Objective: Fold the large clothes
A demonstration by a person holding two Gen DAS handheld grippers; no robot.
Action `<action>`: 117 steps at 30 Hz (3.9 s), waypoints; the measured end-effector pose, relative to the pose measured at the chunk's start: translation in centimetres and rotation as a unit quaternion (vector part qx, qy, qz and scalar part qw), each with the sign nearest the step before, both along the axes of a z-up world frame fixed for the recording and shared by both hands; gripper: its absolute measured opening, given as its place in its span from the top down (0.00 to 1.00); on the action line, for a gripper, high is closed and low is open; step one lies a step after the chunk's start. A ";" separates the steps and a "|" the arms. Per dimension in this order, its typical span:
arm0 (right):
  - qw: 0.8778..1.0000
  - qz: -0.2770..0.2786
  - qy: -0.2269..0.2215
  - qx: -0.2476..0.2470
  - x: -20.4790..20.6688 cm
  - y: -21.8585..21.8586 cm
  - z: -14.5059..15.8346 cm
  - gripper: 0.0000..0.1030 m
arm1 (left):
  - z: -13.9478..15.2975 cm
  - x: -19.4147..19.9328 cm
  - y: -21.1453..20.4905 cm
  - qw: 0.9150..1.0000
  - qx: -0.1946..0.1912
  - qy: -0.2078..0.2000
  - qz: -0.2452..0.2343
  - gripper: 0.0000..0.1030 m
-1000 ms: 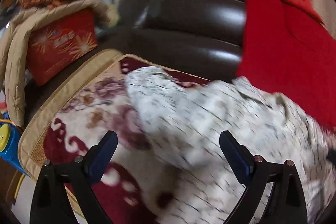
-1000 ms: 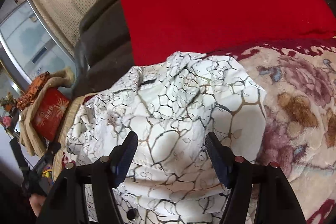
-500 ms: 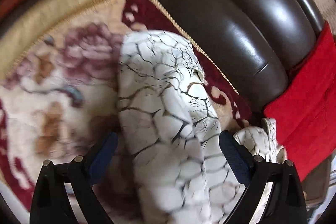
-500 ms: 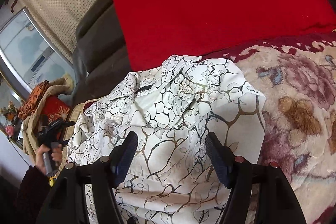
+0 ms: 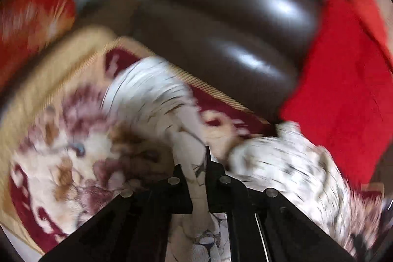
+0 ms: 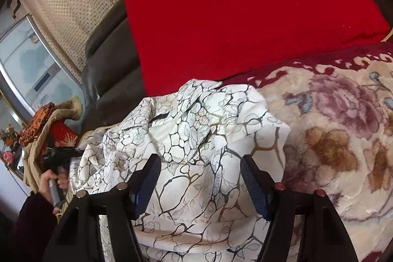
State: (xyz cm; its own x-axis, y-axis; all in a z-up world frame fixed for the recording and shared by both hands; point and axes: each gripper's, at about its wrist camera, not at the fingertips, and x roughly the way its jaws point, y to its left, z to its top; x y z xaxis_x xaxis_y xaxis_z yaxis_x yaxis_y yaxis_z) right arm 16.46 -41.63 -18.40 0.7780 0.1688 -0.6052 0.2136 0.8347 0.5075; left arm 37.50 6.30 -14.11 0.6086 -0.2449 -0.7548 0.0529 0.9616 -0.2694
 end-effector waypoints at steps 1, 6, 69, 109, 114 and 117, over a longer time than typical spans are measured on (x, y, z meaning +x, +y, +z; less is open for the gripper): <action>1.000 -0.004 -0.002 0.002 -0.1 -0.1 0.1 0.31 | 1.3 -1.1 -1.2 1.000 0.009 -0.017 -0.019 0.97; 0.999 -0.026 -0.020 0.022 -1.0 -1.3 0.7 0.31 | 7.4 -9.0 -9.8 0.983 0.054 -0.103 -0.144 0.97; 0.997 -0.006 0.015 0.081 -0.6 -2.5 -0.7 0.71 | -5.6 -12.5 -10.7 0.981 0.182 -0.008 -0.072 0.34; 0.995 0.093 -0.003 -0.044 -7.0 7.1 0.6 0.13 | -8.8 -25.8 2.2 0.988 0.131 0.079 -0.036 0.23; 0.996 0.087 0.001 -0.020 -11.2 6.6 0.4 0.13 | -11.7 -27.7 4.8 0.983 0.119 0.129 -0.053 0.23; 0.996 0.087 0.021 -0.003 -14.5 6.1 -0.2 0.13 | -13.4 -27.8 4.6 0.978 0.118 0.150 -0.089 0.23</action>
State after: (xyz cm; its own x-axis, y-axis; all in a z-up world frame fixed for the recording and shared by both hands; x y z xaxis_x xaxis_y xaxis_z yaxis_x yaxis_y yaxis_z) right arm 1.96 -35.50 -18.58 0.7107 0.2947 -0.6387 0.0866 0.8645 0.4952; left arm 9.75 10.94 -27.47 0.3144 -0.1236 -0.9412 0.1773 0.9817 -0.0696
